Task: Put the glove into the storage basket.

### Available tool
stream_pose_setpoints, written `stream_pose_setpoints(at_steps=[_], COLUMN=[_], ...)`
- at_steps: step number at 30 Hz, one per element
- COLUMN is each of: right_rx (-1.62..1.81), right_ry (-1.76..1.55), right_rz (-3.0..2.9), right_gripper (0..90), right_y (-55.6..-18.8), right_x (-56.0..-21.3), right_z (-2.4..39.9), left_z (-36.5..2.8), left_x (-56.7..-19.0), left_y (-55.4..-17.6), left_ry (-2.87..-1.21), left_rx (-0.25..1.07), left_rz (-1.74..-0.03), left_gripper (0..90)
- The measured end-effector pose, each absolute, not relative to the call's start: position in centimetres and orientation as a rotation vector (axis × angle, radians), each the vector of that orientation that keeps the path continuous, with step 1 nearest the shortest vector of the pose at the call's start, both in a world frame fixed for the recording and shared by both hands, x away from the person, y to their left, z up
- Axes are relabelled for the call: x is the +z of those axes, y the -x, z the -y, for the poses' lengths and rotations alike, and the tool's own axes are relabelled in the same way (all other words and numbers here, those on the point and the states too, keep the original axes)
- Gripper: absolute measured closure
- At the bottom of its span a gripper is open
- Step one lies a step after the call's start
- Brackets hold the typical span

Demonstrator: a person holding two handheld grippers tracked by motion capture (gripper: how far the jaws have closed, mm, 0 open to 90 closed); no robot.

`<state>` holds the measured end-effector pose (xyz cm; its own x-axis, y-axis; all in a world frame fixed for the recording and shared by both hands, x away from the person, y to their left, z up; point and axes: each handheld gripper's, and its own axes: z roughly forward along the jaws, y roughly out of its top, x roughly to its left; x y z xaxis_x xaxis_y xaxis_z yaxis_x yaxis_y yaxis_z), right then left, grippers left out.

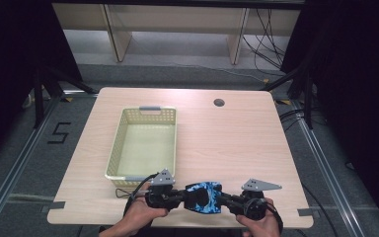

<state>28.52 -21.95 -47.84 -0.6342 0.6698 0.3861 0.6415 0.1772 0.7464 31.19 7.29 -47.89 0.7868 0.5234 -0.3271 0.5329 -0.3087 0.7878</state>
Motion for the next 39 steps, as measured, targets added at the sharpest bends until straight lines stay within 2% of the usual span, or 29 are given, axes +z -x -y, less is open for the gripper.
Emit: stream_pose_setpoints(at_steps=[11,24,39], right_rx=[1.509,1.537,1.493], right_ry=[-1.253,-1.093,-1.062], right_rz=[-2.396,-2.423,-2.482], right_gripper=[81.2,81.2,81.2], right_y=[-28.4,-31.1,-35.1], right_x=[-44.8,-40.6,-37.5], right_z=[19.5,16.3,11.5], left_z=[-10.1,-13.8,-18.3], left_x=[-45.6,-41.7,-39.8], left_y=[-31.1,-33.0,-36.1], left_ry=[-1.931,-1.894,-1.865], left_rx=[0.023,0.044,0.056], left_rz=[-0.759,-0.788,-0.865], left_gripper=[83.1,83.1,82.4])
